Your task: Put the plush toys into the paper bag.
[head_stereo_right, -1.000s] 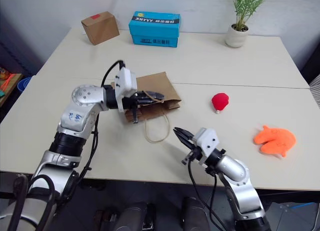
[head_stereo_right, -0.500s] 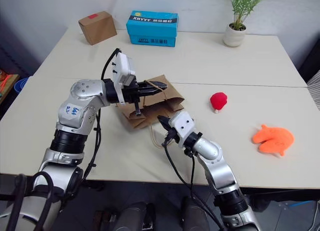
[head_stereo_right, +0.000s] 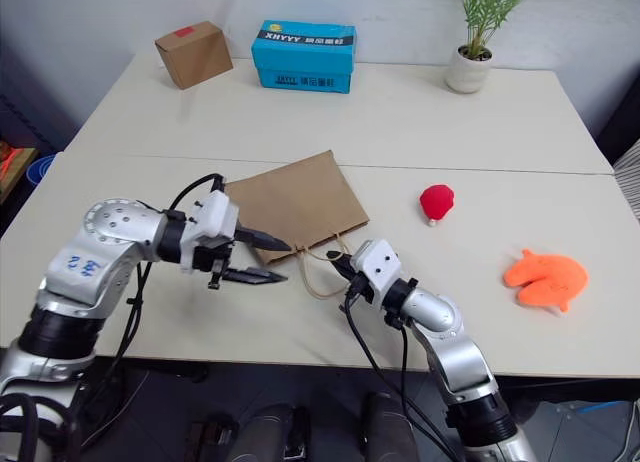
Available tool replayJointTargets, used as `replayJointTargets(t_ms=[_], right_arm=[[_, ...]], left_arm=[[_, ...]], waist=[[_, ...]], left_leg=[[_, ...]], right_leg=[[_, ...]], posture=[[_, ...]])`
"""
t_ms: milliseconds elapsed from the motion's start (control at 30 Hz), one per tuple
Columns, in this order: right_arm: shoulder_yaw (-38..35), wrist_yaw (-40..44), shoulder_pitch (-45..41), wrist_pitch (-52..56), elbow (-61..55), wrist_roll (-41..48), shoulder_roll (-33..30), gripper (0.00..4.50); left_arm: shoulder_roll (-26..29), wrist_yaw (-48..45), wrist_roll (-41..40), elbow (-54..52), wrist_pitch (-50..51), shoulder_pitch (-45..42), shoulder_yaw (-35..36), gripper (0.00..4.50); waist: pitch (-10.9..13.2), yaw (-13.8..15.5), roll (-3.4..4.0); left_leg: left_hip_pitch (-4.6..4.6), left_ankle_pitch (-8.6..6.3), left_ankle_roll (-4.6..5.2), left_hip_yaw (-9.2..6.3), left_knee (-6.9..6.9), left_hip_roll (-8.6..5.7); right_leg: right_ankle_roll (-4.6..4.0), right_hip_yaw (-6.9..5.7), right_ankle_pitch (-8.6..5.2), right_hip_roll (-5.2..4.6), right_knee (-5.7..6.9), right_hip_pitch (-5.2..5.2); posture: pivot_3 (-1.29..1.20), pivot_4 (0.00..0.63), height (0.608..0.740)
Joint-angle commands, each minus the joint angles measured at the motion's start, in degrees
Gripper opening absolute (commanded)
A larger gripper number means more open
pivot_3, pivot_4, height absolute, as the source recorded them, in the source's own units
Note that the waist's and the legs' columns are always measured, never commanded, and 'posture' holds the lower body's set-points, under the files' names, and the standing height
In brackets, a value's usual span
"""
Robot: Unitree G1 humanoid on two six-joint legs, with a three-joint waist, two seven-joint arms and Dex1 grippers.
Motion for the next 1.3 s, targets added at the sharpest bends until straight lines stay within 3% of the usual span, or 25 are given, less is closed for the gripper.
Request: replayJointTargets(t_ms=[33, 100, 400, 500, 667, 900, 1300], right_arm=[[-1.21, 1.21, 1.32, 0.53, -3.52, 1.88, -0.98, 0.0], [-1.5, 1.47, 2.12, 1.14, -4.17, 2.45, -1.58, 0.0], [-2.55, 2.22, 4.23, 2.76, -5.75, 3.02, -3.9, 0.0], [-3.21, 1.97, 4.57, 2.9, -5.92, 3.03, -3.98, 0.0], [-3.26, 1.32, 5.8, 3.39, -6.89, 2.89, -3.76, 0.0], [-1.61, 0.34, 5.43, 2.94, -6.17, 1.78, -2.38, 0.0], [3.3, -1.46, -8.8, -3.54, 9.38, -3.58, 5.84, 0.0]], left_arm=[[-0.73, 2.31, -1.26, -1.6, -2.88, 0.33, 4.2, 3.68], [-2.17, 4.38, 1.96, 0.04, -7.72, 0.19, 3.48, 4.32], [-8.9, 8.82, 14.08, 8.59, -21.96, -1.34, -5.1, 4.32], [-12.86, 12.32, 17.3, 13.39, -25.15, -3.32, -7.04, 3.74], [-16.53, 13.39, 19.19, 16.97, -27.69, -4.75, -8.45, 2.15], [-18.25, 11.36, 11.02, 17.92, -22.72, -8.69, -2.64, 0.05], [-19.04, 8.28, -1.4, 19.3, -12.04, -16.18, 5.62, 0.05]], waist=[[0.0, 0.18, 0.0], [0.0, 0.33, 0.0], [0.0, 0.36, -0.01], [0.0, 0.39, -0.01], [-0.01, 0.44, -0.01], [0.0, 0.39, -0.02], [-0.01, 0.19, -0.03]], left_leg=[[0.0, 0.0, 0.0, -0.01, 0.0, 0.0], [0.0, 0.01, 0.0, -0.03, 0.0, -0.01], [-0.02, 0.01, 0.03, 0.0, 0.0, -0.06], [-0.02, 0.02, 0.05, 0.01, 0.0, -0.06], [-0.07, 0.02, 0.08, 0.0, 0.0, -0.07], [-0.08, 0.03, 0.09, -0.01, 0.03, -0.06], [-0.11, 0.06, 0.08, -0.03, 0.09, -0.06]], right_leg=[[0.0, -0.01, 0.0, 0.01, 0.01, 0.0], [0.0, -0.03, 0.0, -0.02, 0.01, 0.01], [0.01, -0.06, 0.0, 0.02, 0.02, 0.0], [0.01, -0.11, 0.0, 0.03, 0.02, 0.0], [0.02, -0.14, 0.01, 0.01, 0.0, -0.02], [0.03, -0.19, 0.01, 0.0, 0.02, -0.03], [0.05, -0.24, 0.02, 0.35, 0.03, -0.03]], posture=[[0.0, 0.15, 0.74], [0.0, 0.15, 0.74], [0.0, 0.15, 0.74], [0.0, 0.15, 0.74], [0.0, 0.15, 0.74], [0.0, 0.15, 0.74], [0.0, 0.15, 0.74]])
